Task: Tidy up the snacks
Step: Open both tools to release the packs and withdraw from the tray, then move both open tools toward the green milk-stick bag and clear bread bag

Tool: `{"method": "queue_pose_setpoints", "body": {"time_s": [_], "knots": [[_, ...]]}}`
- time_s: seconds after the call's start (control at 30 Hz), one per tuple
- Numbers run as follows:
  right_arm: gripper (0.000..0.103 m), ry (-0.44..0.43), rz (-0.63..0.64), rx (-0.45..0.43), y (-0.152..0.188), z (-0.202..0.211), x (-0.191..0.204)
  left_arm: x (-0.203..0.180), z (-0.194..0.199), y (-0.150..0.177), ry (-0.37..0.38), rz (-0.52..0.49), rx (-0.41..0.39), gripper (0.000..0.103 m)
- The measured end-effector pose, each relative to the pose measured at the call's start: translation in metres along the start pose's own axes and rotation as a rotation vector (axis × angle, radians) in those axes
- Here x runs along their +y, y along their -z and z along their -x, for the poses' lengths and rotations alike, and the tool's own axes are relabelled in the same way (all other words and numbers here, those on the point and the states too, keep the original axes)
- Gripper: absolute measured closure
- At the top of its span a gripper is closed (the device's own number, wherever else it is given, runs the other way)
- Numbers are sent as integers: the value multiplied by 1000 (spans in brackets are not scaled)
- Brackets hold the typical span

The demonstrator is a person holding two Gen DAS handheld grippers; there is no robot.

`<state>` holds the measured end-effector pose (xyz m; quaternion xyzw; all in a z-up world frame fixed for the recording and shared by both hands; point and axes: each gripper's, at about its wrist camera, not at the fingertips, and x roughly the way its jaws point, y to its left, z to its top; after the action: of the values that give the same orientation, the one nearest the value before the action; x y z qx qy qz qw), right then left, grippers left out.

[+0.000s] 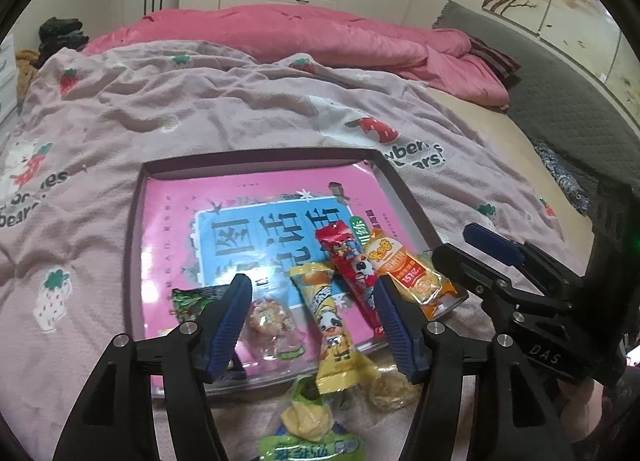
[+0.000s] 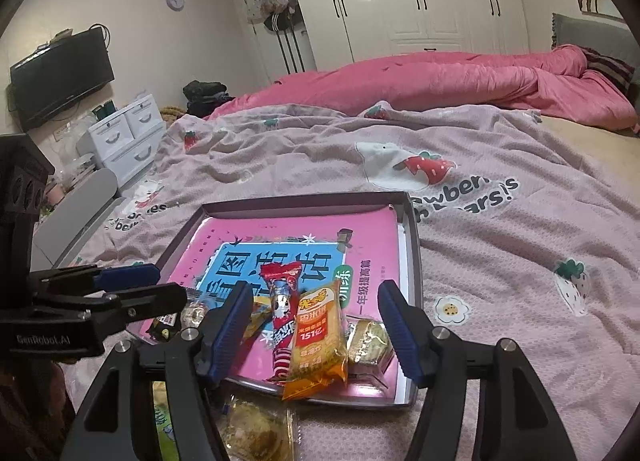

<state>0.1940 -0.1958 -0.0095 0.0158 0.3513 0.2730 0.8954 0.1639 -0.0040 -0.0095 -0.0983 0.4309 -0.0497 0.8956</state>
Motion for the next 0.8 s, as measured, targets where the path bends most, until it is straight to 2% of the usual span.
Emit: {"method": "queue_pose_setpoints", "body": {"time_s": [0.3, 0.53, 0.8], "knots": [[30, 10, 30, -25, 4, 15, 10, 7, 23, 3, -25, -5, -20, 35], [29, 16, 26, -32, 10, 27, 14, 13, 36, 8, -37, 3, -27, 33], [27, 29, 27, -32, 15, 35, 20, 9, 44, 16, -41, -32, -21, 32]]}}
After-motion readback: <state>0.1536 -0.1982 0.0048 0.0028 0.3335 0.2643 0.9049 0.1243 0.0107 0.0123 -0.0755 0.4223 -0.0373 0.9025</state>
